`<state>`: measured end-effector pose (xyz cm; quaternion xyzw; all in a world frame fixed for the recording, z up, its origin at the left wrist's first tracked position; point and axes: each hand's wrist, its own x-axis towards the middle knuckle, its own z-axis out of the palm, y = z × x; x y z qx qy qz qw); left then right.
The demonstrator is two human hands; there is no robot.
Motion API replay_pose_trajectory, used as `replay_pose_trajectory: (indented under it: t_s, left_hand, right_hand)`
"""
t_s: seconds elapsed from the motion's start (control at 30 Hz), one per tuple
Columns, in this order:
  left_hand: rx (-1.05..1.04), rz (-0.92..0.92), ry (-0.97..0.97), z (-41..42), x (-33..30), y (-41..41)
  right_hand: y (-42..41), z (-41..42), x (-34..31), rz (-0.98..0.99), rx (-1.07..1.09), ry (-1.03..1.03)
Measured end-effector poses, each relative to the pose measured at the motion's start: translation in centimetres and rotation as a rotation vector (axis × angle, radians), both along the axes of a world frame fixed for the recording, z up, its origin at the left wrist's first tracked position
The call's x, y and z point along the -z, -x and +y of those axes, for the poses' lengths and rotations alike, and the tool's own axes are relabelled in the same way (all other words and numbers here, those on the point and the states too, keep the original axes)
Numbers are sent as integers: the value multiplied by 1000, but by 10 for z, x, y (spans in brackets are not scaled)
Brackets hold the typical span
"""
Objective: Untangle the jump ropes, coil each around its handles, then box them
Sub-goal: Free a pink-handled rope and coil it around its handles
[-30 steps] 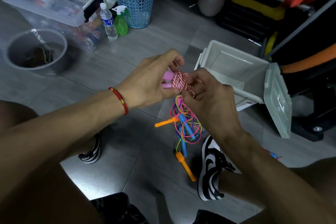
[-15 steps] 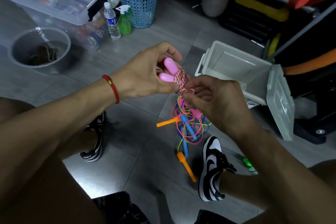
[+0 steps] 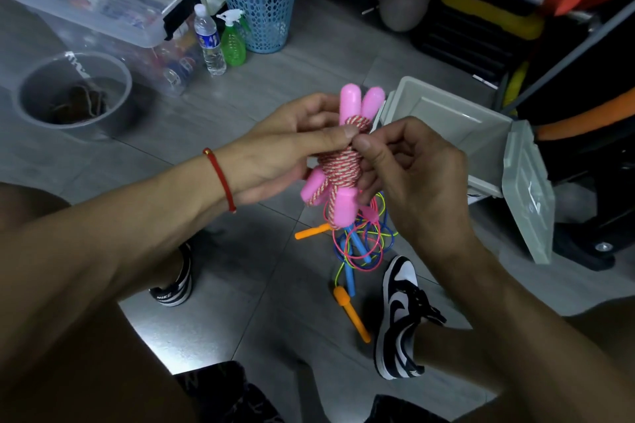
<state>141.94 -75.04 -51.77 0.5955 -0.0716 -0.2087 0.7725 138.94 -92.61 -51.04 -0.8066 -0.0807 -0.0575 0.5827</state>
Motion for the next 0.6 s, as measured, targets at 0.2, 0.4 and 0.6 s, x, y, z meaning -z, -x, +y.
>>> replay_pose_trajectory:
  t_s: [0.2,0.4,0.6]
  left_hand:
    - [-98,35,24,-8,-1,5]
    - [-83,-45,-51,-13,-4,8]
    - [-45,-79,-90,-10,-3,4]
  right_hand:
    - [-8,-8,1,77,-112,-12]
    - [-13,-13,3,-147,7,329]
    - [-11,-10,3,-6,68,115]
